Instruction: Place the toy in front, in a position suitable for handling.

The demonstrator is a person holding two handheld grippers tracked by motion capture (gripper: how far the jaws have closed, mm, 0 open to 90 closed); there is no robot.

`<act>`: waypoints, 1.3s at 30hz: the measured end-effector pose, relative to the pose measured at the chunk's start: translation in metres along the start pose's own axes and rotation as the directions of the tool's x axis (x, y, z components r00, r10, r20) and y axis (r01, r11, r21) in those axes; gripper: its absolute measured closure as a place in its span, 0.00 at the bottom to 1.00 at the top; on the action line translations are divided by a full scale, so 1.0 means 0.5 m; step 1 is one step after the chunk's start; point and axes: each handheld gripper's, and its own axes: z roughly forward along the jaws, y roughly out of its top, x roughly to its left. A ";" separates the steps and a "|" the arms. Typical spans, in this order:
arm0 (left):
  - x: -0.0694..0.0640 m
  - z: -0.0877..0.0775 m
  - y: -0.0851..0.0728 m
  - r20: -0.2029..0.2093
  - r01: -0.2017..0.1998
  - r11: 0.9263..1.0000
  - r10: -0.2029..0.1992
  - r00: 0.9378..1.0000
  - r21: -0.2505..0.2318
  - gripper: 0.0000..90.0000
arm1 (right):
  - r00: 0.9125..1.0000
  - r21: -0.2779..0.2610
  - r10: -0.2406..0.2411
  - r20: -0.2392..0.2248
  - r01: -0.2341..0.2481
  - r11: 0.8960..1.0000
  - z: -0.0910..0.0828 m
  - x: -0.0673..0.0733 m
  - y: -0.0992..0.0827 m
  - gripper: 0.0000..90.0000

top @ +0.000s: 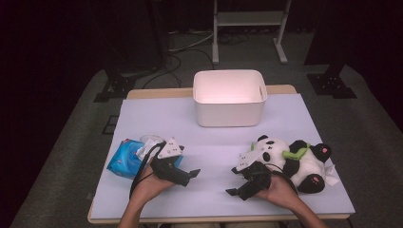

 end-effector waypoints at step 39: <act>0.004 -0.010 0.002 -0.004 -0.015 1.000 0.015 1.000 -0.012 0.03 | 0.997 0.062 -0.038 0.068 0.033 0.998 -0.167 -0.014 0.125 0.23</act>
